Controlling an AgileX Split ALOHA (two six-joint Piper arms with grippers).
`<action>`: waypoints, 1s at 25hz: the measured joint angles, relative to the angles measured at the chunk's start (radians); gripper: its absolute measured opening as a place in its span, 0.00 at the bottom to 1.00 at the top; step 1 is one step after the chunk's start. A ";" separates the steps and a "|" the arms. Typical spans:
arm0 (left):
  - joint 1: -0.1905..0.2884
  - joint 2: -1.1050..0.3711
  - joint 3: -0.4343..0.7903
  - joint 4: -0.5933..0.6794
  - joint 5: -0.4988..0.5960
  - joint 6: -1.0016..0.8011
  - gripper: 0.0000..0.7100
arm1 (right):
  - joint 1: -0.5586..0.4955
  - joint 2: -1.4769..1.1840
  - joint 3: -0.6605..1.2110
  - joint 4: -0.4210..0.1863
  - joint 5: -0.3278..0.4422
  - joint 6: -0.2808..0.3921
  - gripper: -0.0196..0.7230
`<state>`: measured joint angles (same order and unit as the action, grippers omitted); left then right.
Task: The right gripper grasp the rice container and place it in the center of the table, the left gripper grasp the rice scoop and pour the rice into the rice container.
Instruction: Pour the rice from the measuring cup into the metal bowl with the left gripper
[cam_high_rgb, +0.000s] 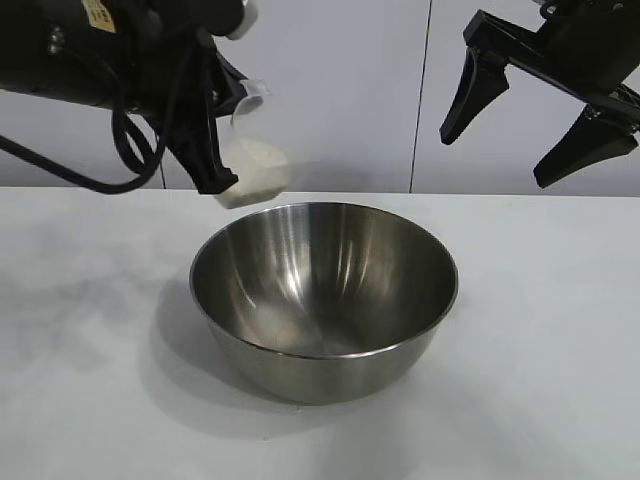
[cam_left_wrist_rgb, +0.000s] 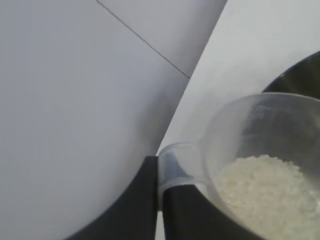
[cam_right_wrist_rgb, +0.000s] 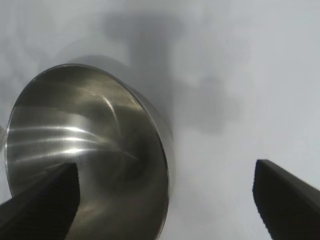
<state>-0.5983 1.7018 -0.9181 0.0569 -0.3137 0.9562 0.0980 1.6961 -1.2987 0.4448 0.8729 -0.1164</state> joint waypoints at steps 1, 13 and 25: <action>-0.004 0.014 -0.003 0.015 0.000 0.034 0.01 | 0.000 0.000 0.000 0.000 0.000 0.000 0.90; -0.012 0.054 -0.004 0.284 -0.114 0.388 0.01 | 0.000 0.000 0.000 -0.006 0.000 -0.008 0.90; -0.012 0.085 -0.019 0.503 -0.187 0.462 0.01 | 0.000 0.000 0.000 -0.007 -0.004 -0.063 0.90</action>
<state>-0.6102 1.7870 -0.9368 0.5601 -0.5008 1.4182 0.0980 1.6961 -1.2987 0.4373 0.8684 -0.1796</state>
